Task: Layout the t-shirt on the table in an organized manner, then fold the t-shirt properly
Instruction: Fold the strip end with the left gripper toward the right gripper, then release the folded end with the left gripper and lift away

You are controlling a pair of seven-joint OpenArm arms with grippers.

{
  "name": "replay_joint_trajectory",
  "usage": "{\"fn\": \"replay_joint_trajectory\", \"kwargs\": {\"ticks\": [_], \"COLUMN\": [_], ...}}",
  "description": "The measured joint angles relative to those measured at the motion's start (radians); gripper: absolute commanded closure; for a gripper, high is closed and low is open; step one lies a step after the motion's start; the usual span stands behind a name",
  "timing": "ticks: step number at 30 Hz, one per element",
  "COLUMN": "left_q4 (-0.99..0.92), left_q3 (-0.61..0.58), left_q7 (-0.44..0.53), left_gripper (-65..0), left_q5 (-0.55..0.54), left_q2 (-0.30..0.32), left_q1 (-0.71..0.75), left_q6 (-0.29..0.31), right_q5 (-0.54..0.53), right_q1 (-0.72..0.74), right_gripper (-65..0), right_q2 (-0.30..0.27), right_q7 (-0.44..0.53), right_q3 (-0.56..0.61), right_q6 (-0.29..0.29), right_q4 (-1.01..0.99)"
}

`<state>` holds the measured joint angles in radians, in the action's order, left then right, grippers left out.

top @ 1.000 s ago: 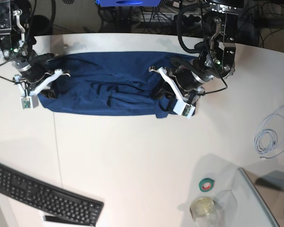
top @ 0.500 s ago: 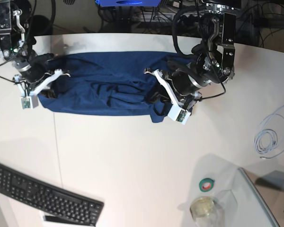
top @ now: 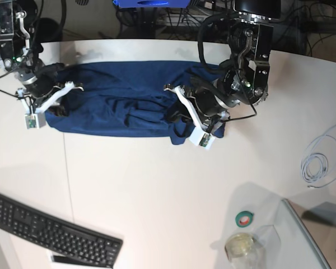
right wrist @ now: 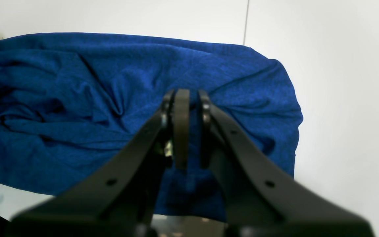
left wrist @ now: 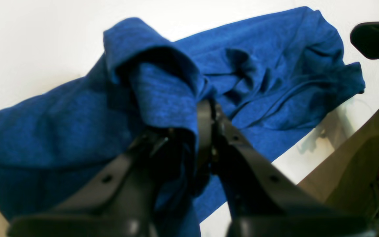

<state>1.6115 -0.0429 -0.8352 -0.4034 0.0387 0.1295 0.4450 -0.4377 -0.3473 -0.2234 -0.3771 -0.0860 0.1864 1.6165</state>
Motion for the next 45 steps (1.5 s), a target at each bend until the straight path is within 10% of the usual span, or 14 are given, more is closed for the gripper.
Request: {"fn": "replay_joint_trajectory", "kwargs": {"ticks": [11,25,34,41,45], "left_q4": [-0.104,-0.102,-0.068,0.165,0.223], "left_q3": [0.004,-0.001,-0.203,-0.134,-0.013], "left_q7": [0.0,0.0,-0.003,0.002,0.007], "left_gripper": [0.0,-40.5,-40.5,-37.8,-0.7], "left_q5": [0.002,-0.005,-0.006,-0.005,-0.014], "left_q2": [-0.036,-0.08,-0.097,-0.084,-0.048], "left_q1": [-0.035,-0.03,-0.023,0.06,0.135], "left_q6": [-0.001,0.0,0.0,0.003,-0.067], "right_q5": [0.0,0.0,0.0,0.0,-0.003], "right_q1": [-0.003,-0.022,-0.019,-0.019,-0.019], "right_gripper": [-4.4,-4.4,-4.4,-4.4,-4.4], "right_q2": [0.0,0.0,0.0,0.0,0.002], "right_q7": [0.0,-0.001,0.0,-0.001,-0.002], "right_q3": [0.0,0.0,0.0,0.0,0.0], "right_q6": [0.0,0.0,0.0,0.0,0.0], "right_q4": [0.0,0.0,0.0,0.0,0.0]}}
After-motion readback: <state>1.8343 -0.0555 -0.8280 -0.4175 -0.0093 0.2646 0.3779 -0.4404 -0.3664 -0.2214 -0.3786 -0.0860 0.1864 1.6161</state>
